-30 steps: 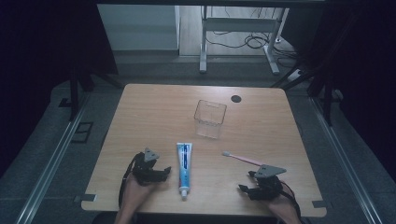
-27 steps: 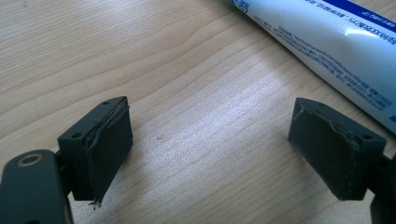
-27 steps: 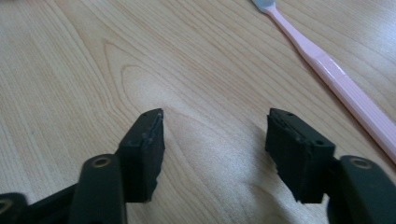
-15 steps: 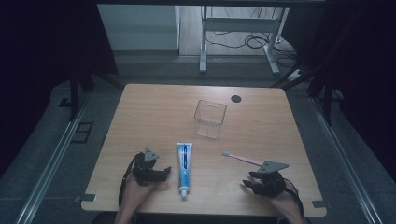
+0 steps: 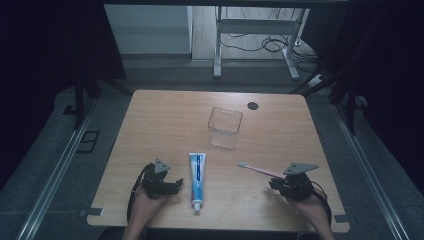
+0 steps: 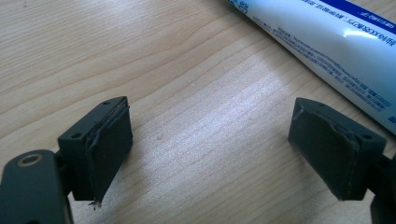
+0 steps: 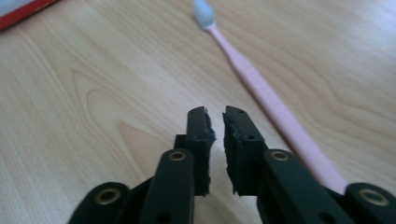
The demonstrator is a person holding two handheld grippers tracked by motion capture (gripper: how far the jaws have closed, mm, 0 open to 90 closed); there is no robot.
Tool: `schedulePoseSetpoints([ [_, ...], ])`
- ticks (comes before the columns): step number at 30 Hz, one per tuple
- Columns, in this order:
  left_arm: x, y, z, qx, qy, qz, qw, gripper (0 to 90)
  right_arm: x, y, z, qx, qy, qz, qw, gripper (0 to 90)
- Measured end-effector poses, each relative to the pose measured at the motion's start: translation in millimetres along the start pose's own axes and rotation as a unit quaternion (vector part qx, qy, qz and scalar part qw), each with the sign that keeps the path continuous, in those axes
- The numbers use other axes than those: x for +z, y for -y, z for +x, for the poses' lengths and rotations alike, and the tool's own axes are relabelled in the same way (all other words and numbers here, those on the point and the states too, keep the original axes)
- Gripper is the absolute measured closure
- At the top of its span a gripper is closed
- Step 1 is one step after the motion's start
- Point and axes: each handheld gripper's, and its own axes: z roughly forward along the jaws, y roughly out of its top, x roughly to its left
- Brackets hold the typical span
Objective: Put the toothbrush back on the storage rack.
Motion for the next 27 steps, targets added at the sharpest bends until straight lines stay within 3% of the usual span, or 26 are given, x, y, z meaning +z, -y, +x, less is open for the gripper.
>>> schedulePoseSetpoints([
  [6, 0.1, 0.0, -0.1, -0.001, 0.000, -0.001, 1.0000, 13.5, -5.4, -7.3, -17.7, 0.014, 0.024, 0.001, 0.9996, 88.3],
  [13, 0.1, 0.0, -0.2, -0.001, 0.000, -0.001, 1.0000, 13.5, 0.9, -8.4, -36.9, 0.026, 0.043, 0.013, 0.9986, 89.1],
  [27, 0.1, 0.1, -0.6, -0.003, 0.000, -0.001, 1.0000, 13.5, 14.9, -4.5, -55.4, 0.044, 0.058, 0.022, 0.9971, 88.8],
])
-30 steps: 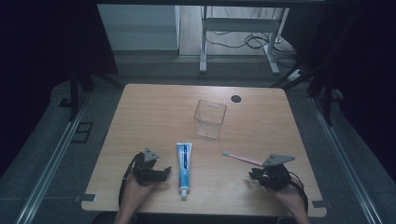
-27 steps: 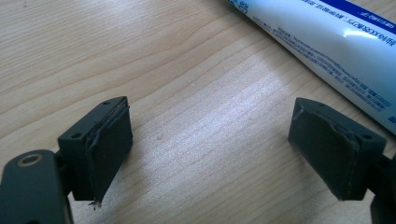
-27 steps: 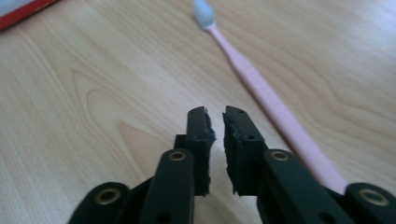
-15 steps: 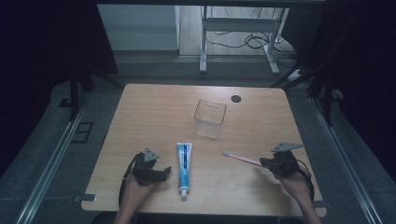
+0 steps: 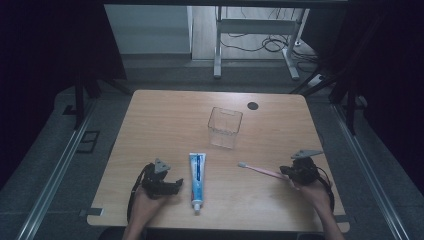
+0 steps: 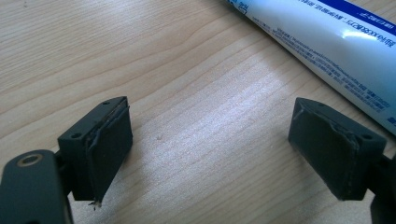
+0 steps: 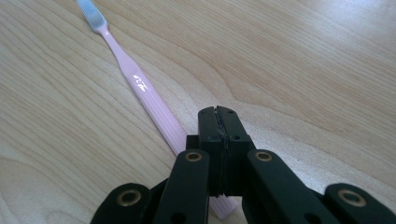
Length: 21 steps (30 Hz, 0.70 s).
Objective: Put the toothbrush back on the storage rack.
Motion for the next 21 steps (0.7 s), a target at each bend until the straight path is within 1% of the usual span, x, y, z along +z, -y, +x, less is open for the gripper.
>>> schedulePoseSetpoints([
  [6, 0.0, 0.0, 0.0, 0.000, 0.000, 0.000, 1.0000, 13.5, 3.8, 3.8, 0.9, -0.003, -0.004, 0.006, 1.0000, 88.2],
  [8, 0.0, 0.0, 0.0, 0.000, 0.000, 0.000, 1.0000, 13.6, 3.7, 5.7, 3.3, -0.007, -0.009, 0.007, 0.9999, 86.5],
  [13, 0.0, 0.0, 0.1, 0.001, 0.000, 0.000, 1.0000, 13.5, 2.5, 7.9, 7.9, -0.012, -0.012, 0.006, 0.9998, 86.3],
  [21, 0.0, -0.1, 0.4, 0.003, 0.000, 0.000, 1.0000, 13.5, -5.0, 15.8, 26.4, -0.024, -0.026, 0.002, 0.9994, 86.0],
])
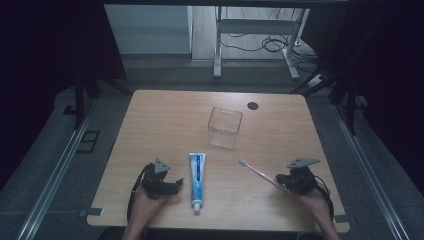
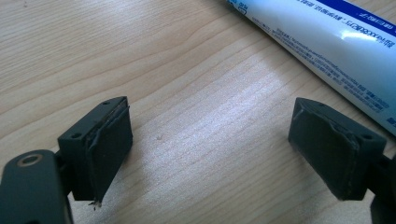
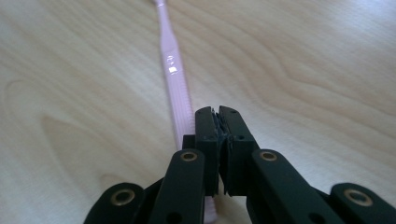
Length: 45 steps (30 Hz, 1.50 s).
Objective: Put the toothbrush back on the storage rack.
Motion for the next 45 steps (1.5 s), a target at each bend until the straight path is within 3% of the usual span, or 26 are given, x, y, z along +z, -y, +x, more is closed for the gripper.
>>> schedulePoseSetpoints([
  [8, 0.0, 0.0, 0.0, 0.000, 0.000, 0.000, 1.0000, 13.6, -3.9, 2.7, 12.5, -0.015, -0.006, -0.001, 0.9999, 84.2],
  [21, 0.0, 0.0, 0.0, 0.000, 0.000, 0.000, 1.0000, 13.5, -8.2, -11.5, 8.1, -0.013, -0.006, 0.036, 0.9993, 69.6],
  [32, 0.1, 0.0, -0.1, 0.000, 0.000, 0.000, 1.0000, 13.5, -7.7, -24.8, 5.4, -0.018, -0.010, 0.061, 0.9979, 64.3],
  [41, 0.1, 0.0, -0.1, -0.001, 0.000, -0.001, 1.0000, 13.5, -2.8, -41.6, 12.2, -0.030, -0.017, 0.098, 0.9946, 62.5],
  [45, 0.0, 0.0, -0.1, -0.001, 0.001, 0.000, 1.0000, 13.5, 3.8, -48.7, 15.5, -0.039, -0.022, 0.125, 0.9912, 60.7],
])
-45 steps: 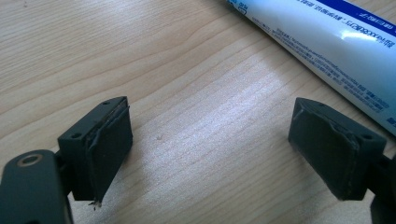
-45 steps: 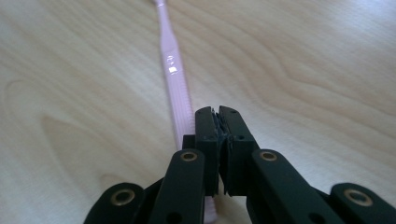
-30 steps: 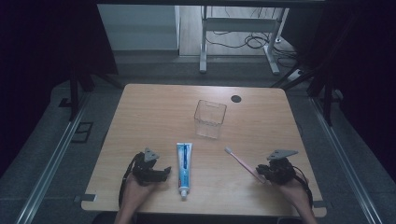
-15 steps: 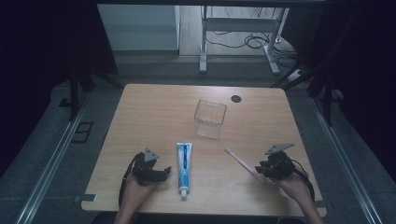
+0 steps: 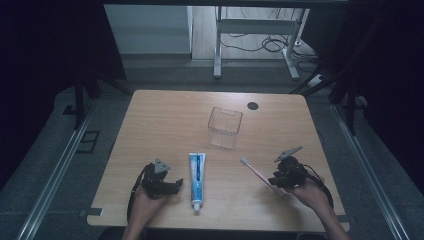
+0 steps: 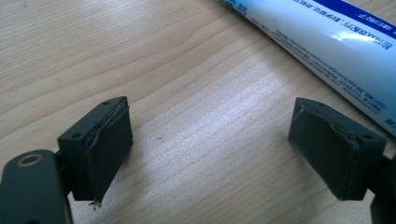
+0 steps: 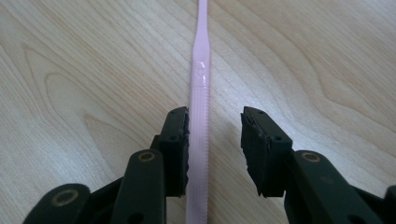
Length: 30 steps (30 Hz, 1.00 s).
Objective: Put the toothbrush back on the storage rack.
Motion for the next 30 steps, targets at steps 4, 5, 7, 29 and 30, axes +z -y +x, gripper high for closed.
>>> schedulePoseSetpoints([
  [4, 0.0, 0.0, -0.2, -0.001, 0.000, 0.000, 1.0000, 13.5, 4.4, -9.2, 2.8, -0.011, 0.005, 0.024, 0.9996, 59.4],
  [5, 0.0, 0.1, -0.2, -0.002, 0.000, 0.000, 1.0000, 13.5, 6.2, -13.7, 3.8, -0.014, 0.005, 0.033, 0.9993, 59.3],
  [7, -0.1, 0.0, -0.3, -0.002, 0.000, 0.000, 1.0000, 13.5, 7.1, -15.9, 4.2, -0.018, 0.007, 0.037, 0.9991, 59.3],
  [29, -0.1, 0.0, -0.3, -0.002, 0.000, 0.001, 1.0000, 13.5, 29.3, -61.6, 15.2, -0.060, 0.011, 0.148, 0.9871, 73.6],
  [30, -0.1, 0.0, -0.3, -0.002, 0.000, 0.001, 1.0000, 13.5, 32.4, -63.5, 15.9, -0.066, 0.011, 0.155, 0.9856, 73.7],
])
